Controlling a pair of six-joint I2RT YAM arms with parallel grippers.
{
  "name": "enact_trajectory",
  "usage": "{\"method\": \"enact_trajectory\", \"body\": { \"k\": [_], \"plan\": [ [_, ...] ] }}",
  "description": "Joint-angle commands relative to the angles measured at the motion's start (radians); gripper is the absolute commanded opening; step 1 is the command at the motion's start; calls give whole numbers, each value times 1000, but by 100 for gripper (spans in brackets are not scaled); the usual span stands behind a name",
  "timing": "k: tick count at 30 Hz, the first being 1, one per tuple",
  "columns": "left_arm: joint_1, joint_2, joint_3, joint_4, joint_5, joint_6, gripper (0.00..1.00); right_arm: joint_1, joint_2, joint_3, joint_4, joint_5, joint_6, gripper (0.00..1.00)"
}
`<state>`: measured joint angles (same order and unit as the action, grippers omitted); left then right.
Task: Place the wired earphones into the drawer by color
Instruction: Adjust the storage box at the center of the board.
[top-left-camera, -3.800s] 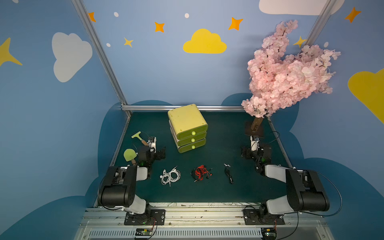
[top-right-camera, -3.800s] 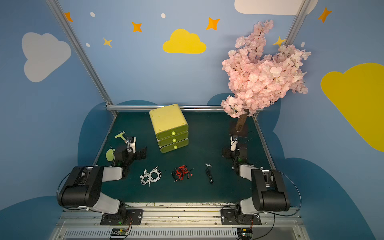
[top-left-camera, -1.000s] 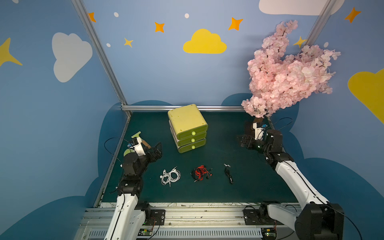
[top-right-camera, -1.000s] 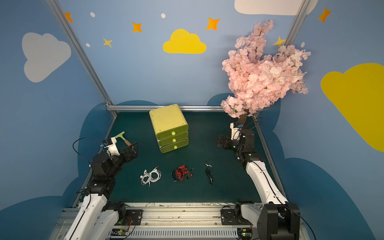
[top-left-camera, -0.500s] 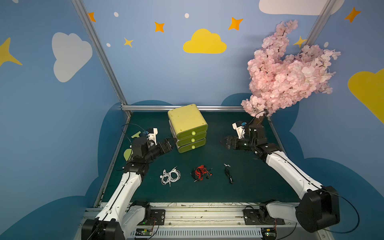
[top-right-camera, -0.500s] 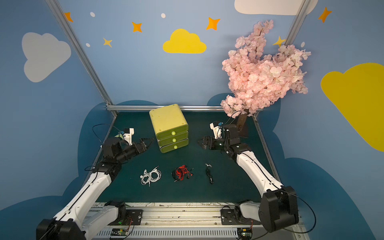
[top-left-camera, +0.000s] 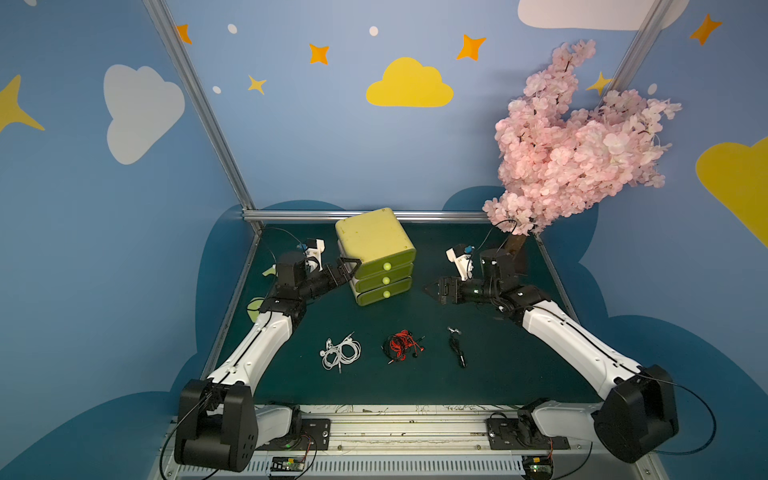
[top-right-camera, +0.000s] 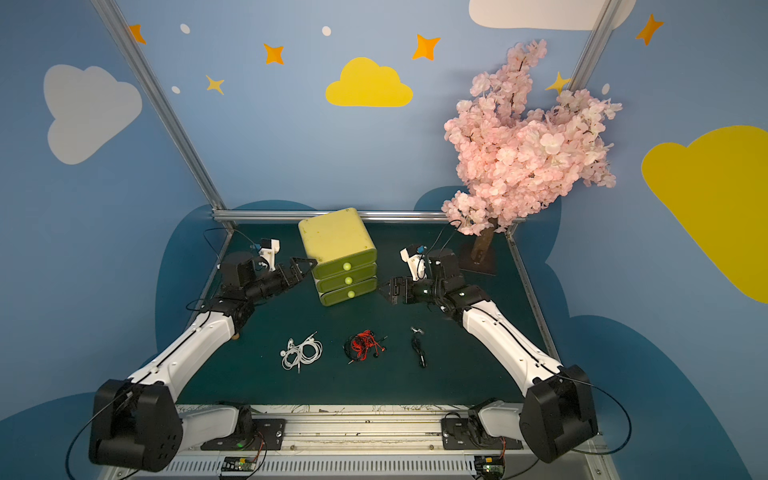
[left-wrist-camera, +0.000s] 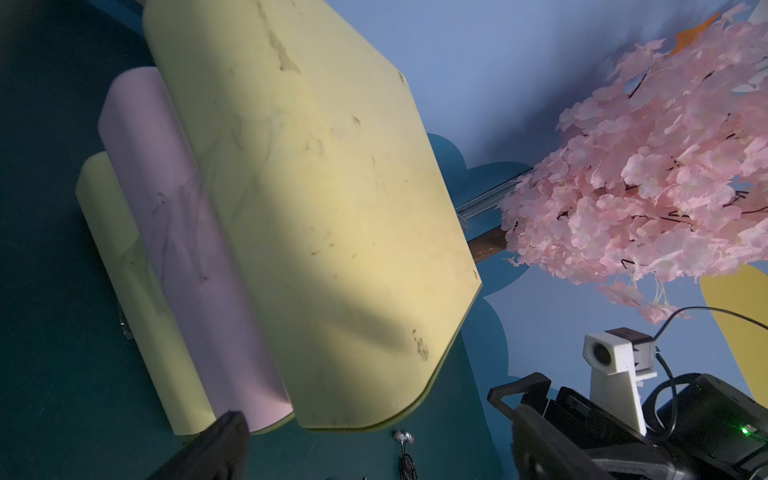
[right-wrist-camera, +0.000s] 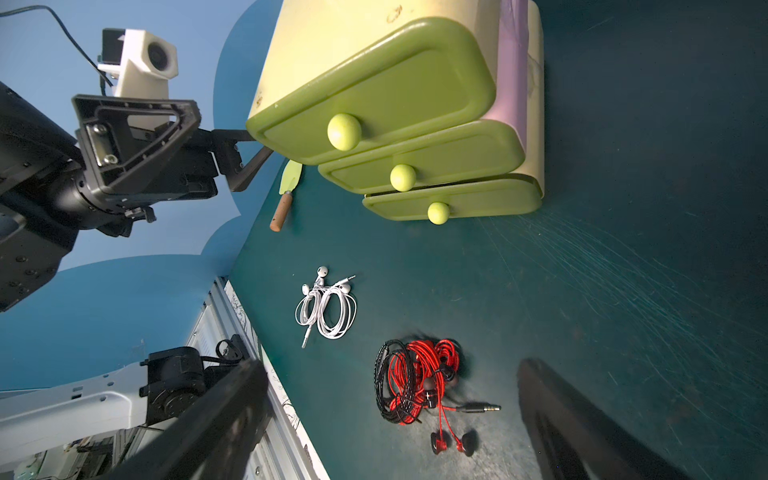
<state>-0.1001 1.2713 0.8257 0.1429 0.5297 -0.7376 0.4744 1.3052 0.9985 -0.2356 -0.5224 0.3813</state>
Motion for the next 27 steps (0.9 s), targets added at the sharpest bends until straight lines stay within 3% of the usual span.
{"method": "enact_trajectory", "body": {
  "k": [1,27],
  "plan": [
    [3,35,50,-4,-5,10,100,10,13,31,16,26,-4,98],
    [-28,246,226,64,78,7,100,72,128,19,131,125,47,91]
  ]
}}
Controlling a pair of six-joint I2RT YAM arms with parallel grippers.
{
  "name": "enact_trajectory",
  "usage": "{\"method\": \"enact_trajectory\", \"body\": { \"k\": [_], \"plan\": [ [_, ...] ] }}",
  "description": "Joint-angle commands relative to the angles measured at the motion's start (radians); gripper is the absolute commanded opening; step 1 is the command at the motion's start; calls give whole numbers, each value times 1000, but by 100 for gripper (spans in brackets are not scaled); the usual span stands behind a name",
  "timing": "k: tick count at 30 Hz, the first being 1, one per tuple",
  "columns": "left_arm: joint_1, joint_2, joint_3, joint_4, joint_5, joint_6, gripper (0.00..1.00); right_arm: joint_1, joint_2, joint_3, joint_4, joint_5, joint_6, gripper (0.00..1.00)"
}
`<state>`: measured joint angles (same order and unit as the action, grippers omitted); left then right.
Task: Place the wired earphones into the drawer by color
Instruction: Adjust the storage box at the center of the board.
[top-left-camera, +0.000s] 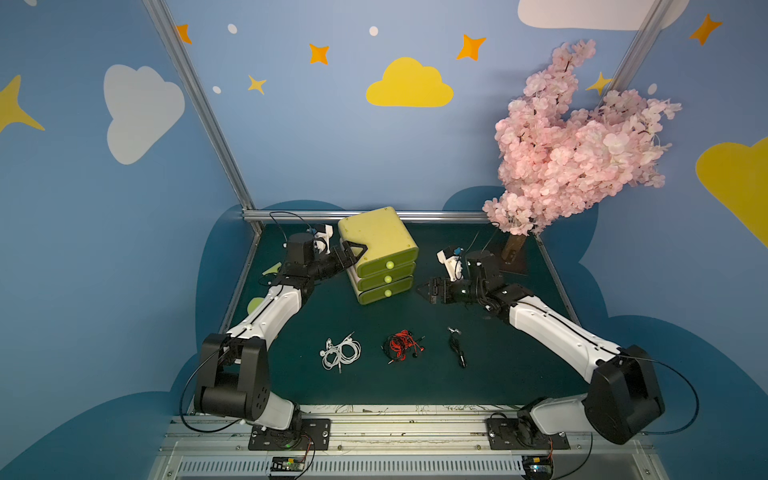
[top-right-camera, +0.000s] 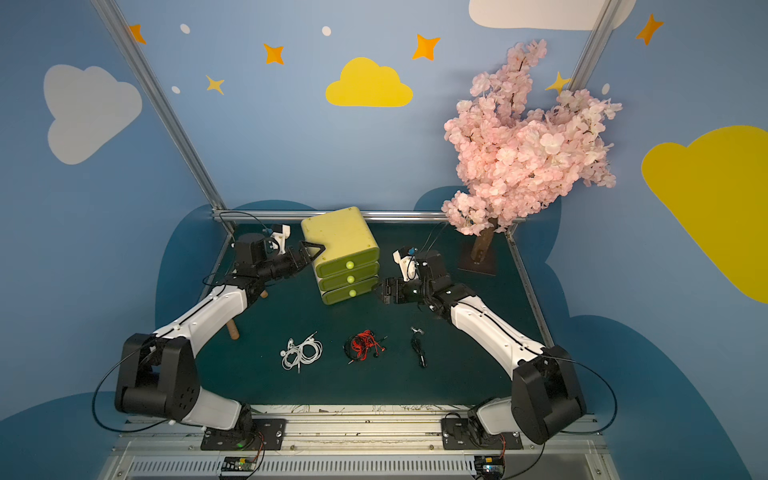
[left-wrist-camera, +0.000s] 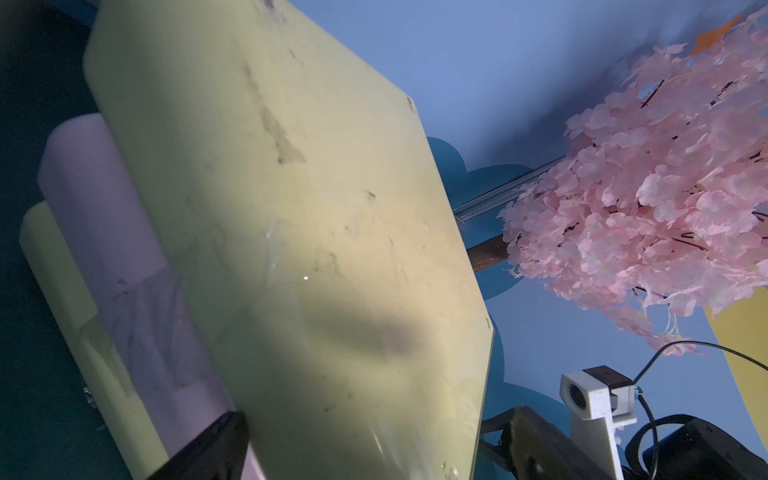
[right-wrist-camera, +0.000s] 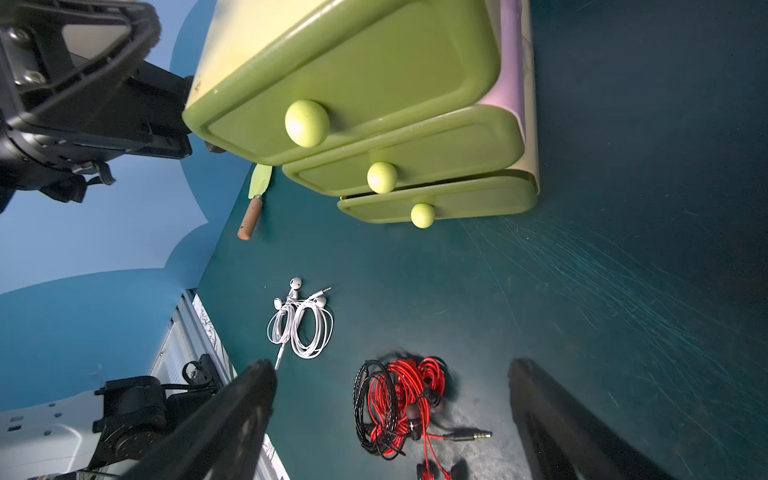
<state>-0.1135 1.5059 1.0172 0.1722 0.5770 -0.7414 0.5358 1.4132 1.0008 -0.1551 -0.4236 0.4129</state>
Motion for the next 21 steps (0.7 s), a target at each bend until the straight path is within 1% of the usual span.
{"method": "enact_trajectory", "body": {
  "k": [1,4,10,13,21],
  "plan": [
    [-17,14,38,35,30,8,100,11,27,13,64,30,20,90],
    [-25,30,51,44,31,1,100,19,56,-9,122,38,37,89],
    [-32,73,90,53,30,-10,100,29,142,-25,208,77,67,80],
    [-33,92,104,58,29,-16,100,34,192,-27,244,82,83,72],
    [-32,95,83,67,14,-23,100,57,274,-85,400,158,132,68]
  ]
}}
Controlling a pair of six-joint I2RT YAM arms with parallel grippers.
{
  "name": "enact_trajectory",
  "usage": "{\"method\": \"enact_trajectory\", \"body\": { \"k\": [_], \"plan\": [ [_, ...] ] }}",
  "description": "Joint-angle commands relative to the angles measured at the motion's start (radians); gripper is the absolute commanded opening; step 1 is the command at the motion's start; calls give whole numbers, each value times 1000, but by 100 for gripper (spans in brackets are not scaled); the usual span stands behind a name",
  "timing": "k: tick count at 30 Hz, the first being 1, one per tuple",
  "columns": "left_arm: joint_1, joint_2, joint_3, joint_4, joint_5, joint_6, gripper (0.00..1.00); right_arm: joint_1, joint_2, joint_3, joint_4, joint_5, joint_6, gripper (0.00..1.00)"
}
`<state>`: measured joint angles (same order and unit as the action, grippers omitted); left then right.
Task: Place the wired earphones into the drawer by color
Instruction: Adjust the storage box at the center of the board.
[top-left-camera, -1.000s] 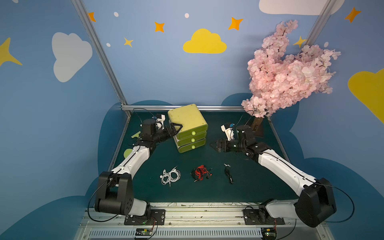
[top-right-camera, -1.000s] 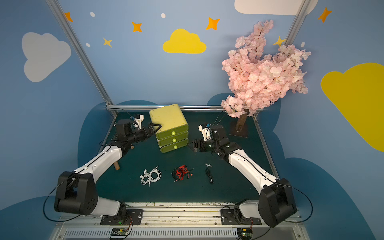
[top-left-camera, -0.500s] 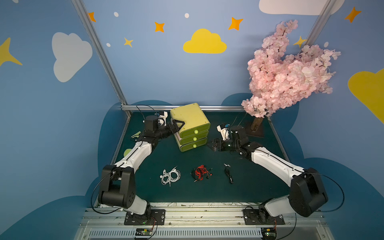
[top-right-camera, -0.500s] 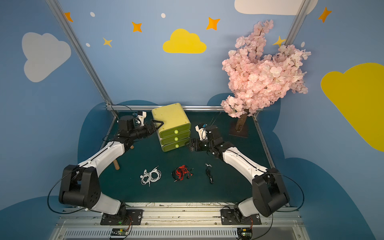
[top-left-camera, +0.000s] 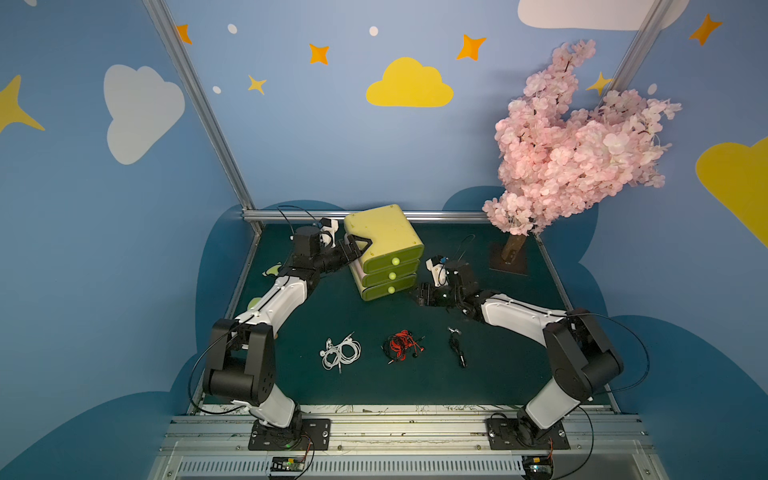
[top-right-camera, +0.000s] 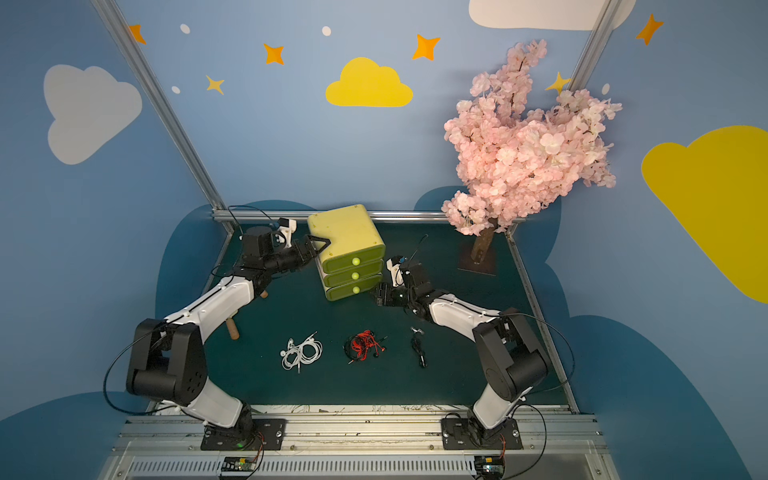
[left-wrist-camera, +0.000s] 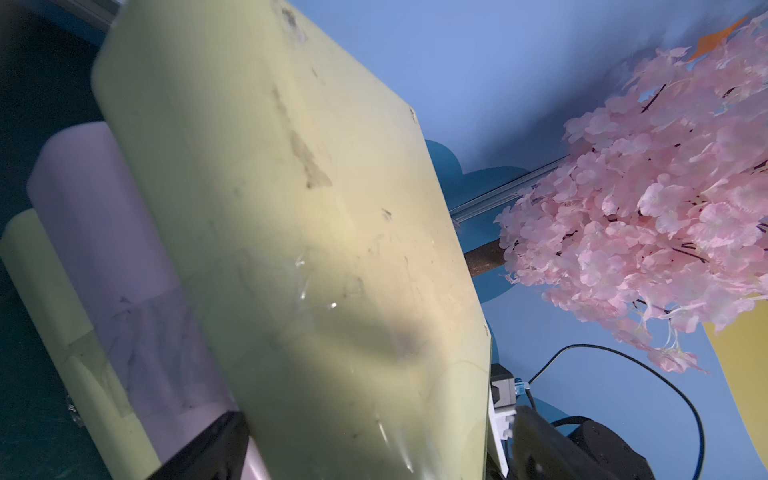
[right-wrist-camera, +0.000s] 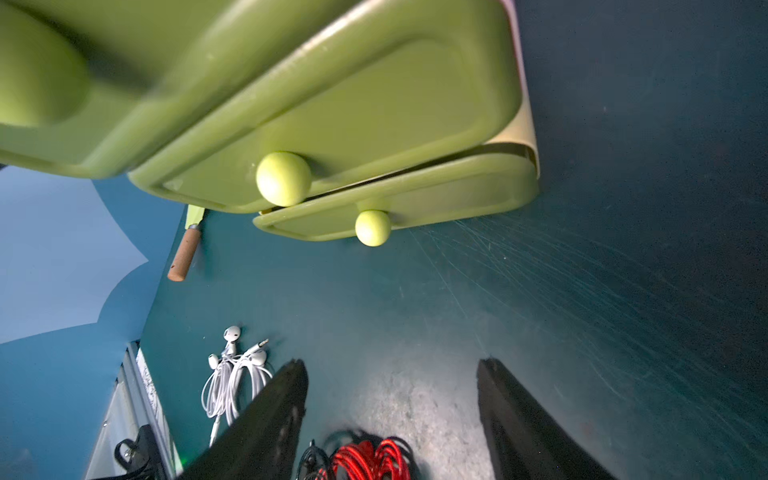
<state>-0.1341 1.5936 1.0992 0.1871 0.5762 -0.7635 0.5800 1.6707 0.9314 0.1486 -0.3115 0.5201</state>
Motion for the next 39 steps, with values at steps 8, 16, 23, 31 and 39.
{"method": "enact_trajectory", "body": {
  "k": [8,16,23,31,39],
  "plan": [
    [-2,-62,-85,46,-46,-10,100,48,85,-15,184,91,60,65],
    [32,-136,-158,34,-61,-26,100,83,166,14,244,106,92,61],
    [34,-222,-213,0,-73,-12,100,98,228,24,350,124,157,55],
    [34,-351,-321,-49,-111,22,100,130,272,2,519,211,207,52],
    [33,-430,-399,-78,-127,43,100,165,325,-10,671,290,231,50]
  ]
}}
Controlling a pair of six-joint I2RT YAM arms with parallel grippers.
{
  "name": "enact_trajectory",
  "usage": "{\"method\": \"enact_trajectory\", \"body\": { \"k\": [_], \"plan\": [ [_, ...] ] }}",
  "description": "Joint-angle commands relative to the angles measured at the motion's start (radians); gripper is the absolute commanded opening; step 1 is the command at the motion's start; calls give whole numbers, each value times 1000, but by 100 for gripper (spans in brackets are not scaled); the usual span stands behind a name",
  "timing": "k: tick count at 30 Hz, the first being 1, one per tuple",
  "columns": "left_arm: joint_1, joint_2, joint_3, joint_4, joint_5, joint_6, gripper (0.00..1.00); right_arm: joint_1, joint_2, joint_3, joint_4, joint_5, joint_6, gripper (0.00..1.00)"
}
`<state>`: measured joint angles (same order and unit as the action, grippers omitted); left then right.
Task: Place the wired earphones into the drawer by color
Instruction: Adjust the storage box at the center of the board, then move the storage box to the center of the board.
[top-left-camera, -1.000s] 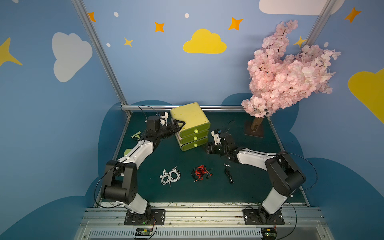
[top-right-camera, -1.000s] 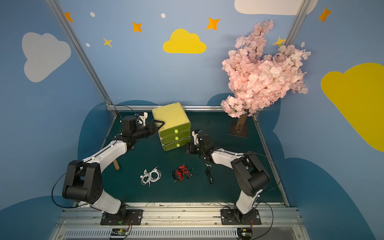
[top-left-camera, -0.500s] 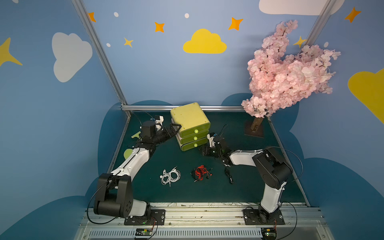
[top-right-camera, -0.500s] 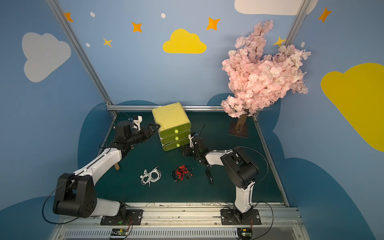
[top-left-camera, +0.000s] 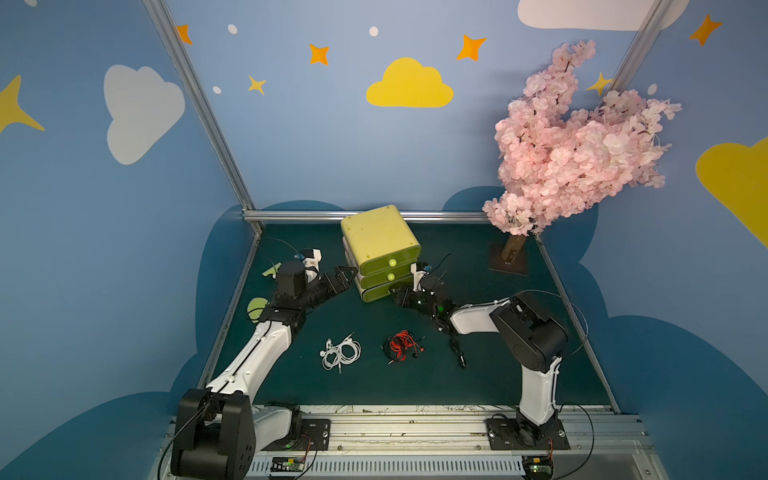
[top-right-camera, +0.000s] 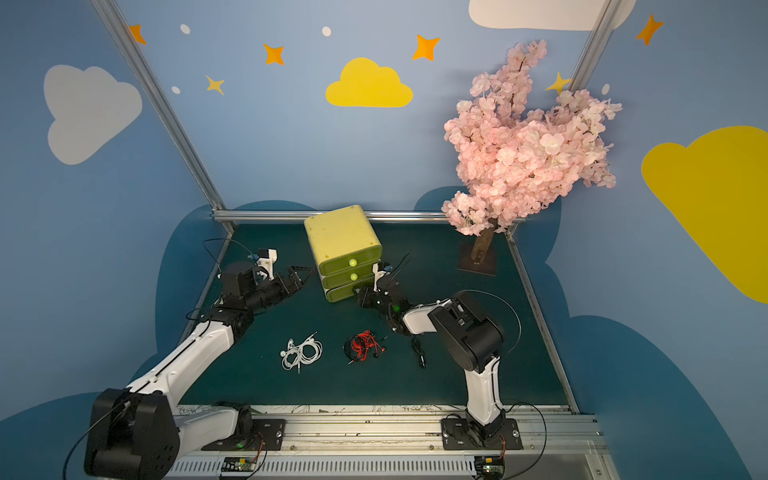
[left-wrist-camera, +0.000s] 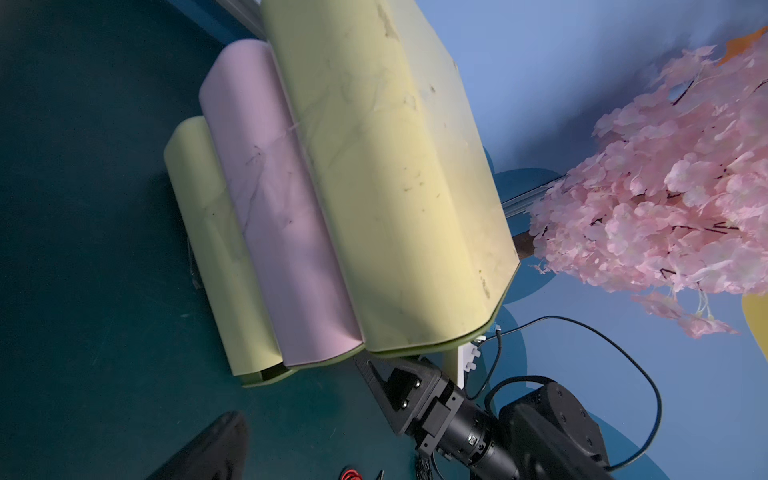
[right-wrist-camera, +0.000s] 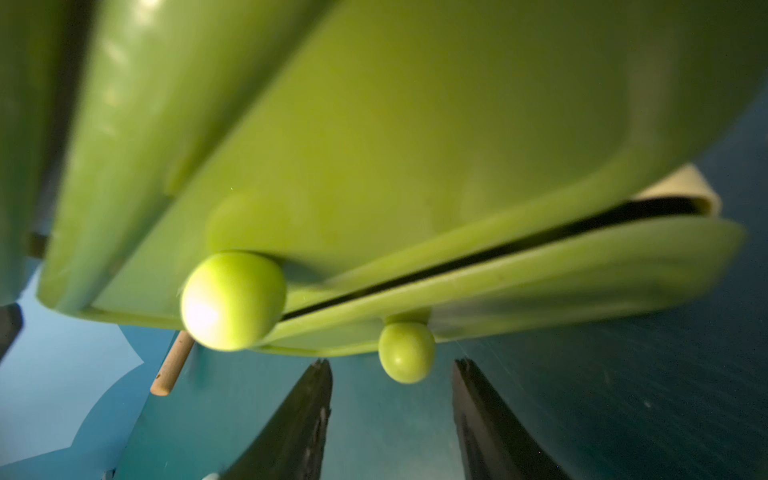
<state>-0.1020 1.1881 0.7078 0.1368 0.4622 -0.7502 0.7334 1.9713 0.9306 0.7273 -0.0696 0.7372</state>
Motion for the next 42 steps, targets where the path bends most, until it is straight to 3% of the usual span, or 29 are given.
{"method": "enact_trajectory", "body": {
  "k": [1,30,42],
  "plan": [
    [1,-32,-12,-31,-14,31,100,15,30,-5,92,50,15,49],
    [-1,21,-56,-7,-5,45,100,4,100,48,93,57,30,25],
    [-7,66,-48,15,-5,43,100,-40,143,112,92,20,9,21]
  ]
}}
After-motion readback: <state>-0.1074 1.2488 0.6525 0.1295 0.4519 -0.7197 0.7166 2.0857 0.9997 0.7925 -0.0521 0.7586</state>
